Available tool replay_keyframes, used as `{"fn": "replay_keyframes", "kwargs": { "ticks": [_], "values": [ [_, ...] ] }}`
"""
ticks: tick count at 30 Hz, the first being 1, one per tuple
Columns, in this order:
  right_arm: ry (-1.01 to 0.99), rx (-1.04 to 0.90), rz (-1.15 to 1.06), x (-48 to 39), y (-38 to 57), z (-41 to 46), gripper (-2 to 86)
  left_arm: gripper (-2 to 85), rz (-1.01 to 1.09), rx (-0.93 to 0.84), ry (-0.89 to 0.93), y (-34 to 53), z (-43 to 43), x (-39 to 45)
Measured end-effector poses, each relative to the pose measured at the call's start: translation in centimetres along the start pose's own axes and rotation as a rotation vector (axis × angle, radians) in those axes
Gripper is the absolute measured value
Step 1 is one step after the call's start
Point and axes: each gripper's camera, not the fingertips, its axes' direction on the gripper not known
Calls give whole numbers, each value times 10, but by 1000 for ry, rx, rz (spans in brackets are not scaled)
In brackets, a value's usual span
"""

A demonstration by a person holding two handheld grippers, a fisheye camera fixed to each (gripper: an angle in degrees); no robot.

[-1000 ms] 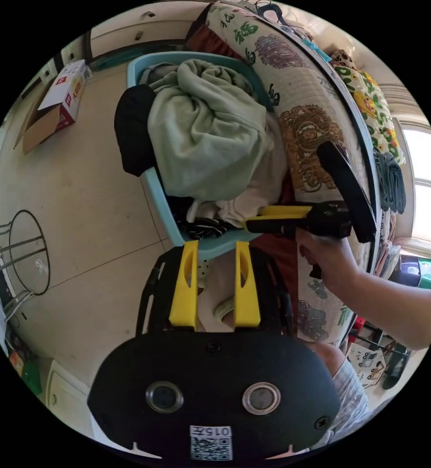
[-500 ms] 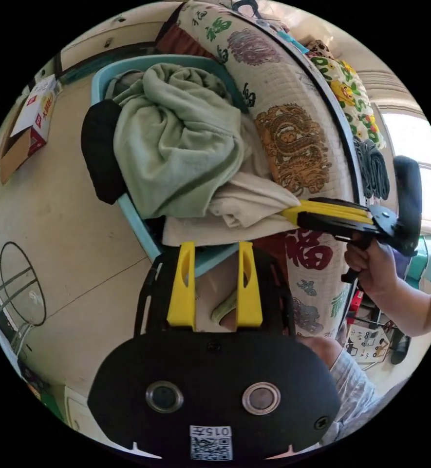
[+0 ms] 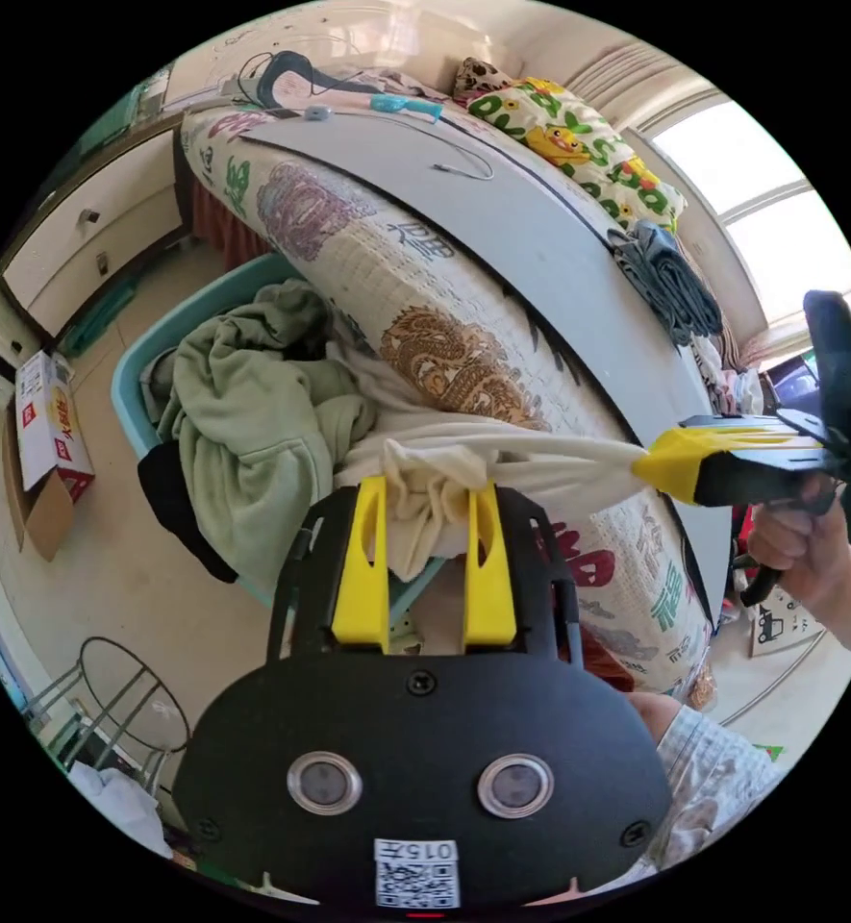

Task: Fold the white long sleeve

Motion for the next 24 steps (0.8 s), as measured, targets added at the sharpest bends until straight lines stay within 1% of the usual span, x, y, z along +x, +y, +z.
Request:
{"fn": "replay_keyframes", "kwargs": {
  "ticks": [3, 5, 7, 8, 11, 12, 14, 16, 18, 20, 22, 24],
  "values": [
    [-66, 12, 9, -29, -10, 21, -7, 53, 8, -45, 88, 3, 4, -20],
    [-113, 42, -1, -51, -16, 26, -7, 26, -45, -14, 169, 9, -12, -36],
    [-136, 82, -11, -79, -24, 24, -7, 5, -121, 79, 307, 23, -51, -58],
    [-177, 108, -9, -96, -29, 21, -7, 2, -128, 98, 334, 26, -62, -62],
    [-366, 179, 12, -145, -45, 13, -7, -5, -147, 167, 449, 35, -111, -74],
    [-427, 214, 8, -169, -53, 7, -7, -6, -146, 217, 524, 35, -133, -75],
    [-509, 277, -19, -208, -64, -11, -7, -6, -102, 265, 594, 31, -169, -67],
    [-594, 369, -32, -241, -73, -35, -6, -6, -9, 331, 681, 23, -221, -47],
    [-692, 507, -18, -279, -81, -72, -6, -5, 48, 375, 766, 15, -255, -28],
    [-700, 600, -18, -311, -84, -102, -6, -5, 113, 400, 839, 2, -284, -3],
    [-647, 677, -33, -348, -85, -132, -5, -4, 224, 416, 911, -21, -314, 38],
    [-485, 767, -7, -391, -78, -169, -5, -3, 325, 399, 922, -39, -323, 73]
  ]
}}
